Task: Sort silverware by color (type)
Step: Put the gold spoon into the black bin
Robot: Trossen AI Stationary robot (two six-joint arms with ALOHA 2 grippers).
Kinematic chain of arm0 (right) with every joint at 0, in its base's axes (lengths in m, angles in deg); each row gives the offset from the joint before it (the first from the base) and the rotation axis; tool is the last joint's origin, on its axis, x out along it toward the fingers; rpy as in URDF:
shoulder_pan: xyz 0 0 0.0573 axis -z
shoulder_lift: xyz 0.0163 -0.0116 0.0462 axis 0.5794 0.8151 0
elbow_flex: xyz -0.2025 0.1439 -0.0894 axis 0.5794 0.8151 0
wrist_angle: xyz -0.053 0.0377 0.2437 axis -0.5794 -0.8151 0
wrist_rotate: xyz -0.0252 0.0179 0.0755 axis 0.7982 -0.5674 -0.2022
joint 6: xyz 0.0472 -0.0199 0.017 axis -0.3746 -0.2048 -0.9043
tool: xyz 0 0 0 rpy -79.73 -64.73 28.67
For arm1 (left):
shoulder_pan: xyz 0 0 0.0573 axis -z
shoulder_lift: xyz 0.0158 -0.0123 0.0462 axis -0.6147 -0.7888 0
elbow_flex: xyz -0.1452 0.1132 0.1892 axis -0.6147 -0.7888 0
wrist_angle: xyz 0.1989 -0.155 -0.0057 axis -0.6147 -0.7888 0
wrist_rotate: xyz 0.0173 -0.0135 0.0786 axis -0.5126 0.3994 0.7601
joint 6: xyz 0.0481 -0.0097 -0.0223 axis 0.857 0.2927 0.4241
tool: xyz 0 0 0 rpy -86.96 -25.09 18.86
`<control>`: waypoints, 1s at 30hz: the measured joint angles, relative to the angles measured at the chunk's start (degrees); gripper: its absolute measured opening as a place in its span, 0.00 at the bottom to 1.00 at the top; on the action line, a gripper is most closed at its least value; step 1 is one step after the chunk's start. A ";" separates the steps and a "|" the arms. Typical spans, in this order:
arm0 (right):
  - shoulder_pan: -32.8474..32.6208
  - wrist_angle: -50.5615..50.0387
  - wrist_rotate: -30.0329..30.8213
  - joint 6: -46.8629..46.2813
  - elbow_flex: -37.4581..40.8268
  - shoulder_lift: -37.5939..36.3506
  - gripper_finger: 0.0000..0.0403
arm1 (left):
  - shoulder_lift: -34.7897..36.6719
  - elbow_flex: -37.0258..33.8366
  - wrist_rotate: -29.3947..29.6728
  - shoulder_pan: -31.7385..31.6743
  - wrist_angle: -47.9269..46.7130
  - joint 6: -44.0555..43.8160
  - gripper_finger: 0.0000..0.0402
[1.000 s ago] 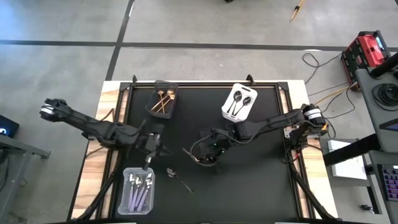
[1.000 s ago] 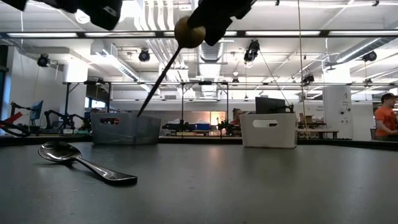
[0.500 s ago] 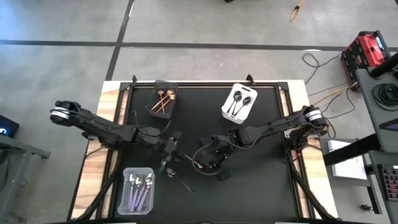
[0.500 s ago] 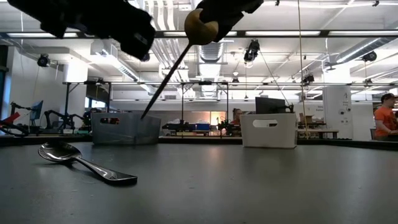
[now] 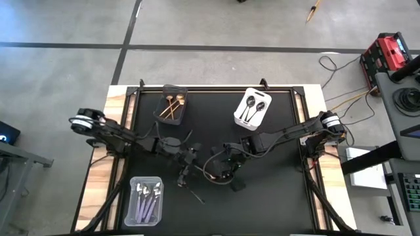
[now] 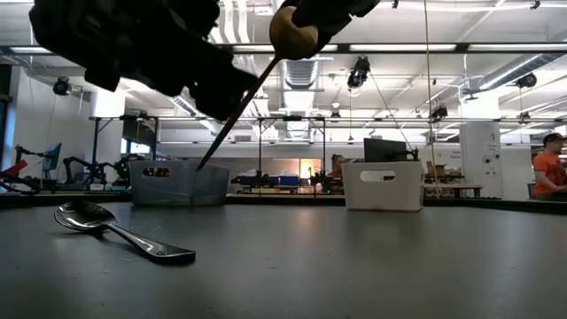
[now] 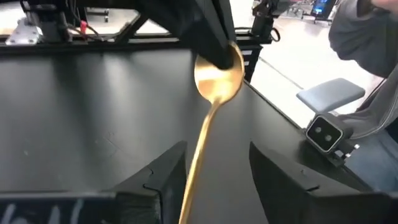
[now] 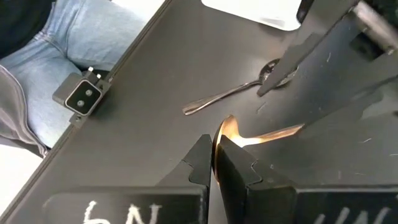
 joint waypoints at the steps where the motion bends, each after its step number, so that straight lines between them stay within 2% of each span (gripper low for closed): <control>1: 0.00 -0.19 0.00 0.47 -0.04 -0.02 0.02 | -0.91 0.10 0.00 0.00 0.60 -0.02 0.40; 13: 0.00 -0.88 0.00 2.13 -0.06 -0.02 0.02 | -8.67 5.85 -1.46 -0.46 0.74 2.15 0.37; 19: -0.02 -1.29 -0.11 2.15 -0.06 -0.02 0.02 | -8.05 5.98 -1.53 -0.65 0.09 3.58 0.26; 27: 0.00 -1.56 -0.04 2.33 -0.06 -0.02 0.02 | -7.87 5.68 -1.63 -1.03 0.07 3.91 0.04; 30: 0.04 -1.79 -0.10 2.15 -0.06 -0.02 0.02 | -7.80 5.65 -1.50 -1.03 0.05 3.63 0.02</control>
